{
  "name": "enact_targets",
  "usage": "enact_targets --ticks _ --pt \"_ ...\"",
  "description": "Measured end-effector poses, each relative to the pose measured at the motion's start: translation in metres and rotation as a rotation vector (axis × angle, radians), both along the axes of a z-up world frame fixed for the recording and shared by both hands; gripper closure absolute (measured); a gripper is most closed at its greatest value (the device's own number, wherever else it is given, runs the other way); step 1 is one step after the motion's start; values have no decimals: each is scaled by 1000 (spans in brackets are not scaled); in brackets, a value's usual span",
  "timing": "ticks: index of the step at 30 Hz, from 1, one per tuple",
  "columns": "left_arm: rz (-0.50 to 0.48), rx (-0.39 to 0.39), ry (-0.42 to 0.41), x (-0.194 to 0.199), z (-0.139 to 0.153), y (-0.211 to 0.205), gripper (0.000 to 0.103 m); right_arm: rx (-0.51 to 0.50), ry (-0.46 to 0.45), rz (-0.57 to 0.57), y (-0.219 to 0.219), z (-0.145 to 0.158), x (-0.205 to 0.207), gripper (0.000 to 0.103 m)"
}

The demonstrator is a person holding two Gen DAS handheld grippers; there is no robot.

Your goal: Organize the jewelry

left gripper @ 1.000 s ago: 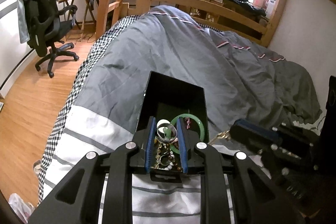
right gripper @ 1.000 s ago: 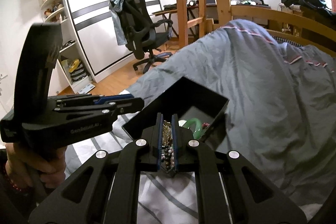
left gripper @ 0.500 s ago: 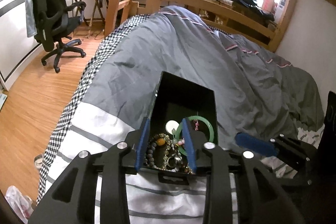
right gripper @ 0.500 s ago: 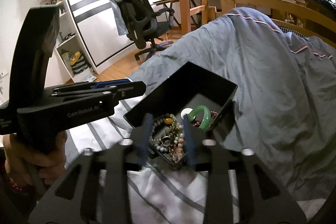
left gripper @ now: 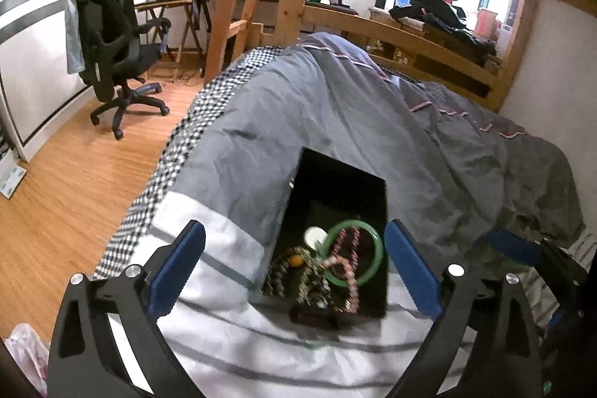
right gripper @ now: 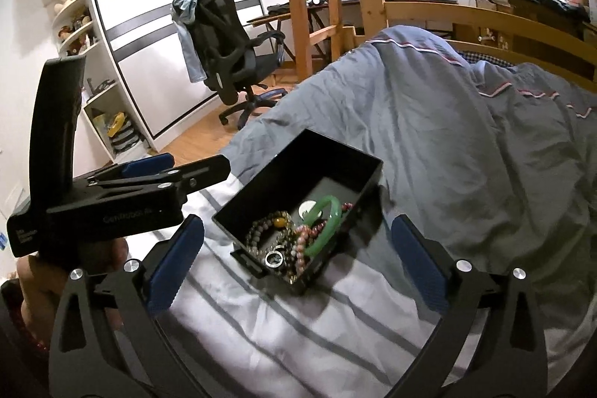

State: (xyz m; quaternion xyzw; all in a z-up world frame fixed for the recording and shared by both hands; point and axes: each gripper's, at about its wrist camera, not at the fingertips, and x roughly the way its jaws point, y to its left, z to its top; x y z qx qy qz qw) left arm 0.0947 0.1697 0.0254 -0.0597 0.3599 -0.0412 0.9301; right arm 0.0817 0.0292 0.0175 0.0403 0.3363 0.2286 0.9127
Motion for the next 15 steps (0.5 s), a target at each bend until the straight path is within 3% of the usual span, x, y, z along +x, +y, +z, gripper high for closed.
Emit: enact_targets --ticks 5,15 --pt "-7 68 2 -32 7 -5 7 -52 -41 21 -6 10 -24 4" --pt "-24 187 28 -84 9 -8 6 -56 -36 10 -29 8 -46 4"
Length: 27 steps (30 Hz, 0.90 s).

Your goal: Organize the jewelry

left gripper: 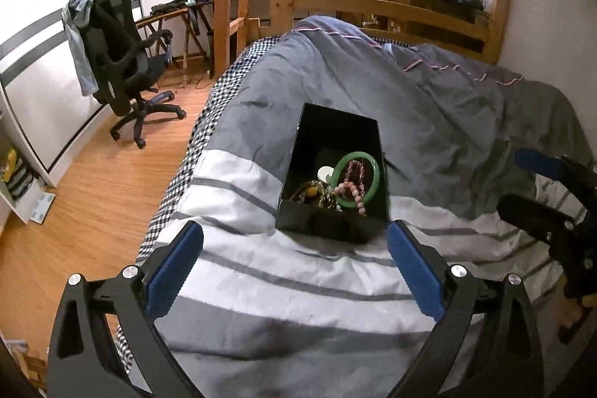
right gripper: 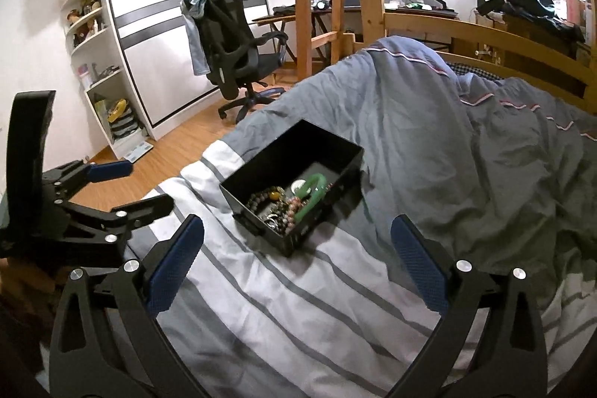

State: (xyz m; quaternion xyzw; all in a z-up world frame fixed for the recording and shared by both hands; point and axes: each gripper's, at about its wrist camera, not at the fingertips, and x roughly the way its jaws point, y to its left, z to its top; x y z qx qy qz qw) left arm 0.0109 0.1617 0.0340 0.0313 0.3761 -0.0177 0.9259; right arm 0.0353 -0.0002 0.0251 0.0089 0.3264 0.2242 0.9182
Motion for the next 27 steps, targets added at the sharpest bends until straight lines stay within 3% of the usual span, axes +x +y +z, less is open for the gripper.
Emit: enact_targets --ticks 5,15,27 --pt "18 -8 -12 0 -2 -3 6 8 6 0 -8 -8 -12 4" --pt "-73 145 -22 -1 -13 -40 6 -23 -17 0 -13 -3 -26 4" --pt "-101 141 -9 -3 -13 -43 6 -38 -34 -12 -19 -3 -29 4"
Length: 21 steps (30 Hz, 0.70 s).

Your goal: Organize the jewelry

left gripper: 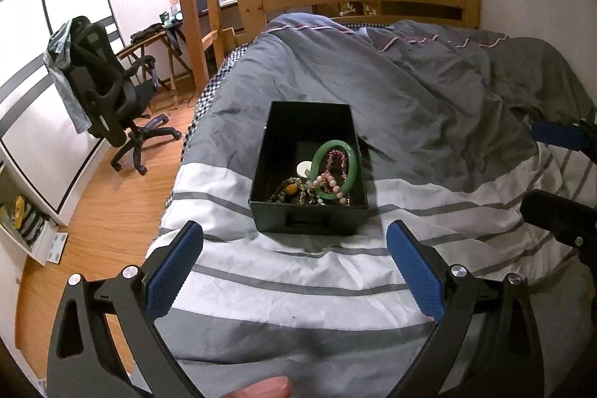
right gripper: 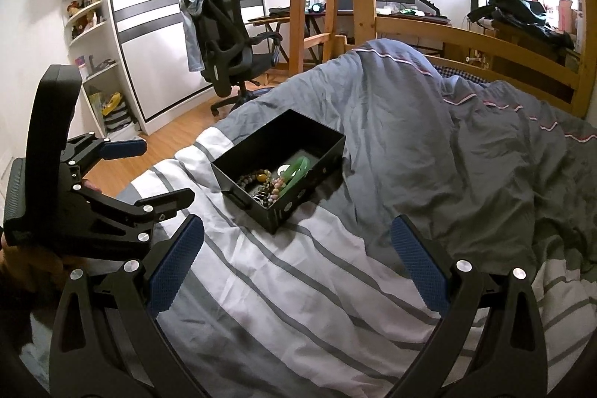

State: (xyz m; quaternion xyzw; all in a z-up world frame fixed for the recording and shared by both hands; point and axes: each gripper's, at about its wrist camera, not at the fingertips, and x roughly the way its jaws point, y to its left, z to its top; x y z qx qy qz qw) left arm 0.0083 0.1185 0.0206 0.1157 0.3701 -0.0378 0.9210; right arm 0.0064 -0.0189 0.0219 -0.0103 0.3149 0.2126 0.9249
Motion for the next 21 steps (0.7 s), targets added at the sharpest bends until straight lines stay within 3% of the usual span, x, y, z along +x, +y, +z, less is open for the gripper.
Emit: enact_targets --ticks 21 --pt "-6 15 16 0 -2 -6 6 11 12 -1 0 -6 2 4"
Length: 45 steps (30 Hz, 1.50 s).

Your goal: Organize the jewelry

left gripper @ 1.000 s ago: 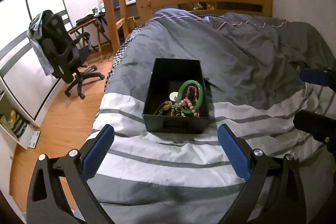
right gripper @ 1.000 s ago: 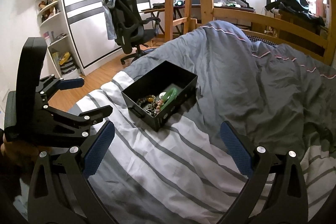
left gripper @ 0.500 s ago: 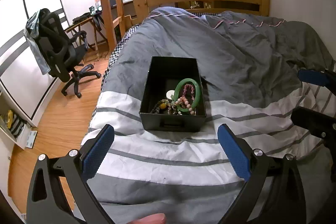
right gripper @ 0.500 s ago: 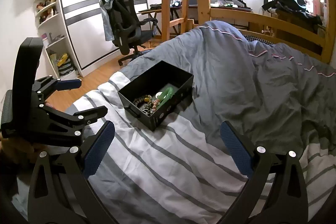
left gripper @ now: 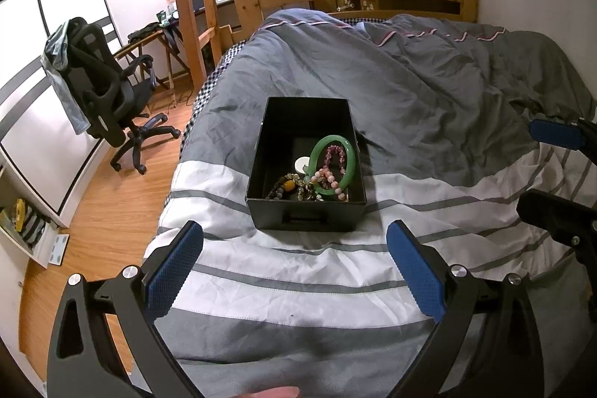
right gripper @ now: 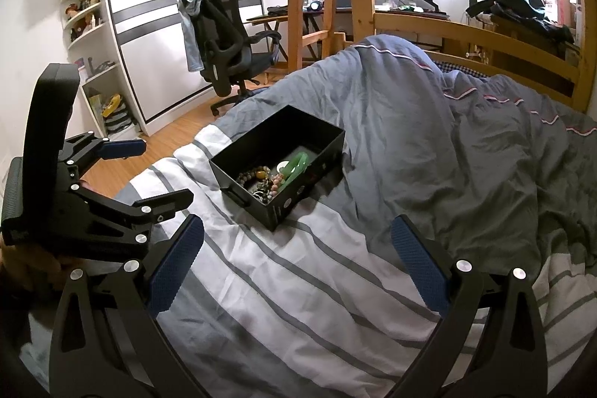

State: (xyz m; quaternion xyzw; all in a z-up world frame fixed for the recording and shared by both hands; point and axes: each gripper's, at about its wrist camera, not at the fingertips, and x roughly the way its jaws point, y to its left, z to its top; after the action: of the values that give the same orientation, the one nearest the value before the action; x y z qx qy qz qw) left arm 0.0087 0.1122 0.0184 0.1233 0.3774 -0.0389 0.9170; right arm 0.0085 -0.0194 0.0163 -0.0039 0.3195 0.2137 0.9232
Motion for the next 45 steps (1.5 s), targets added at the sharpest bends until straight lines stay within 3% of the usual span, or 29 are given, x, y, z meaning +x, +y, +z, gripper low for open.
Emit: enact_targets --ticks 45 --pt "18 23 3 -2 -4 3 6 5 0 22 3 -8 -3 4"
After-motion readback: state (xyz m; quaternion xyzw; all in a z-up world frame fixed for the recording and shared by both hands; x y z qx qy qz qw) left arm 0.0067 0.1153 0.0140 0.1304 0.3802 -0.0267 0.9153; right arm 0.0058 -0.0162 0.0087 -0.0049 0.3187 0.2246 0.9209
